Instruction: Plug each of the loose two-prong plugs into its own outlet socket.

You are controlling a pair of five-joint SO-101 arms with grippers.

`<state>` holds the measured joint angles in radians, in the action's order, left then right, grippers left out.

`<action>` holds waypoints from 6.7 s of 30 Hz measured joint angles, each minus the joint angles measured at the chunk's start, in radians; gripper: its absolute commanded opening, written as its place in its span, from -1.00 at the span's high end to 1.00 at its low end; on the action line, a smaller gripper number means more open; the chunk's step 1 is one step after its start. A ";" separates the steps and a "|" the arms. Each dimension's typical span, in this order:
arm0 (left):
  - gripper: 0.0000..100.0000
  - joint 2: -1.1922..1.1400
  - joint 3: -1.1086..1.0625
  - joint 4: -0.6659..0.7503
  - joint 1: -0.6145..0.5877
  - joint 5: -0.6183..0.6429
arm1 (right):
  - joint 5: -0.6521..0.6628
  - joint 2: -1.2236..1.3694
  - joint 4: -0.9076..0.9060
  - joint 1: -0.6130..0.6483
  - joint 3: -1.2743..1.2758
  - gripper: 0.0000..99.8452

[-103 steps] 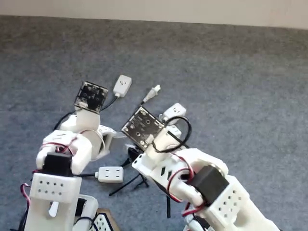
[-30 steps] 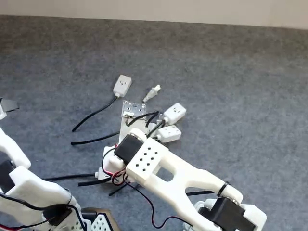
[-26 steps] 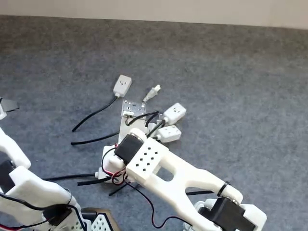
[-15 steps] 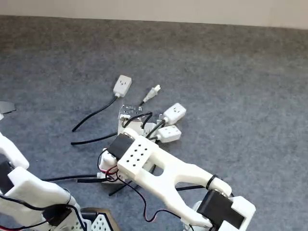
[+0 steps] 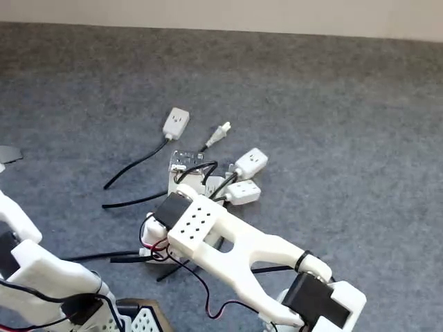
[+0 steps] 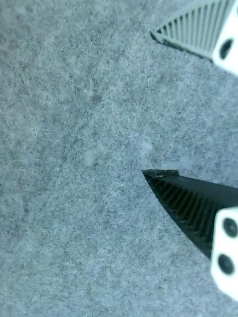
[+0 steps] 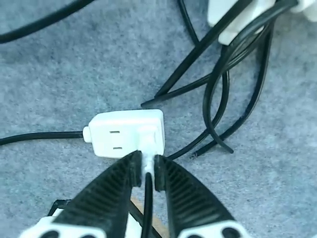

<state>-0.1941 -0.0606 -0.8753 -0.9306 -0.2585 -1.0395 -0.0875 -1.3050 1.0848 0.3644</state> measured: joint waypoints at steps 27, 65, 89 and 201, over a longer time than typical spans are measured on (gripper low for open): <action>0.25 0.000 0.089 -0.189 0.011 -0.049 | 0.235 -0.124 0.003 0.000 0.000 0.01; 0.26 0.404 -0.454 -0.641 0.936 -1.128 | 1.069 -1.054 0.385 -0.868 0.977 0.01; 0.85 0.428 -0.832 -0.201 1.142 -1.112 | 1.069 -1.165 0.385 -0.867 1.043 0.01; 0.38 -0.936 1.180 -0.618 0.870 -0.167 | 1.069 -1.165 0.430 -0.872 1.043 0.01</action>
<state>-1.1301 1.1193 -1.4937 -0.0606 -0.4258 0.0299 -1.2520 -0.8753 0.2133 1.4078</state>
